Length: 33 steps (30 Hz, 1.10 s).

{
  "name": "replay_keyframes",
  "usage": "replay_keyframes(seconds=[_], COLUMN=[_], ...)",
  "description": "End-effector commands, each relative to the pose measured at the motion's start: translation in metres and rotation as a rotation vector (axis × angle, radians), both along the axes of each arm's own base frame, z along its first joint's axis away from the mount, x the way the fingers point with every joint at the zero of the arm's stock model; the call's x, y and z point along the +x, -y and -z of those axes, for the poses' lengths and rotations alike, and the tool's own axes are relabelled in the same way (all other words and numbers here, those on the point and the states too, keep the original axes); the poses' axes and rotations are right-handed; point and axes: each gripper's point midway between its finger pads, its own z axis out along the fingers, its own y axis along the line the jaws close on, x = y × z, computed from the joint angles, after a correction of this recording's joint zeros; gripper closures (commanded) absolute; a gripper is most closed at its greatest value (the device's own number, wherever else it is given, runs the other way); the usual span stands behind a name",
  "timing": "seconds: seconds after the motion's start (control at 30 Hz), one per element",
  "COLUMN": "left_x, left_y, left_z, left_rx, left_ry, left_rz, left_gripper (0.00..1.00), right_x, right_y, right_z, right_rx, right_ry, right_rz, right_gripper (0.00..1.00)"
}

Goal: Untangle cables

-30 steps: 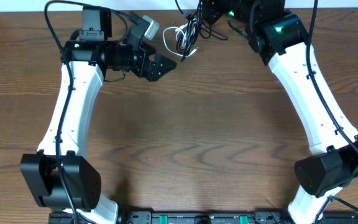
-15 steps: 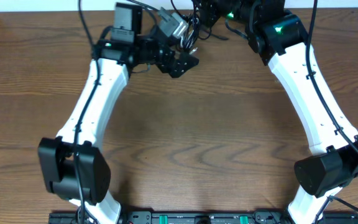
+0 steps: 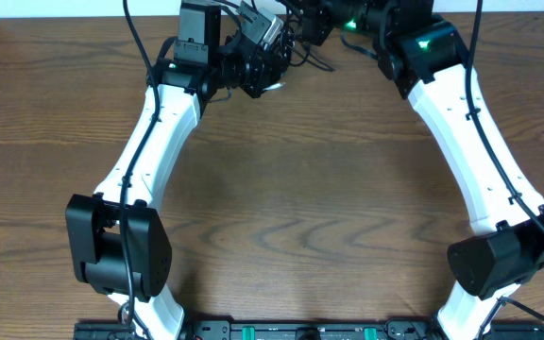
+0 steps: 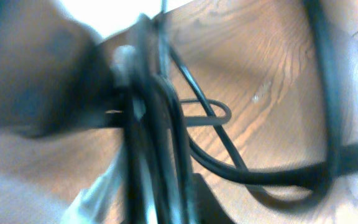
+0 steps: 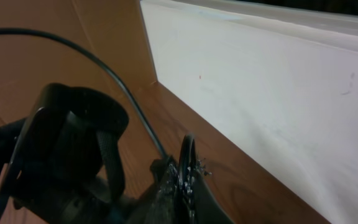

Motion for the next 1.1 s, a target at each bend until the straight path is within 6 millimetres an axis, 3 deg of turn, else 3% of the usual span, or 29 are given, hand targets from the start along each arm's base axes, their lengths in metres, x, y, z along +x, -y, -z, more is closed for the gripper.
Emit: replay_keyframes(seconds=[0.0,0.17,0.37,0.6,0.87,1.07], left_x=[-0.001,-0.011,-0.016,-0.028,-0.045,-0.052], left_y=[-0.011,-0.029,-0.073,-0.109,-0.143,-0.171], left_z=[0.014,0.028,0.053,0.084,0.117,0.128], left_rx=[0.030,0.055,0.156,0.196,0.196,0.161], left_ry=[-0.067,-0.164,-0.267,-0.366,-0.472,-0.548], left_rz=[-0.044,-0.075,-0.195,-0.275,-0.345,-0.448], left_gripper=[0.92,0.93,0.92,0.92,0.92,0.92], right_x=[0.005,0.023,0.044,0.063,0.074,0.083], right_y=[0.018,0.052,0.106,0.172,0.245,0.315], right_z=[-0.011,-0.012,-0.013,-0.011,0.008,0.035], right_rx=[0.021,0.038,0.045,0.059,0.040,-0.032], right_ry=[0.009,-0.007,-0.006,-0.031,-0.118,-0.201], right_rz=[0.019,0.084,0.168,0.299,0.467,0.749], right_gripper=[0.99,0.99,0.99,0.99,0.99,0.99])
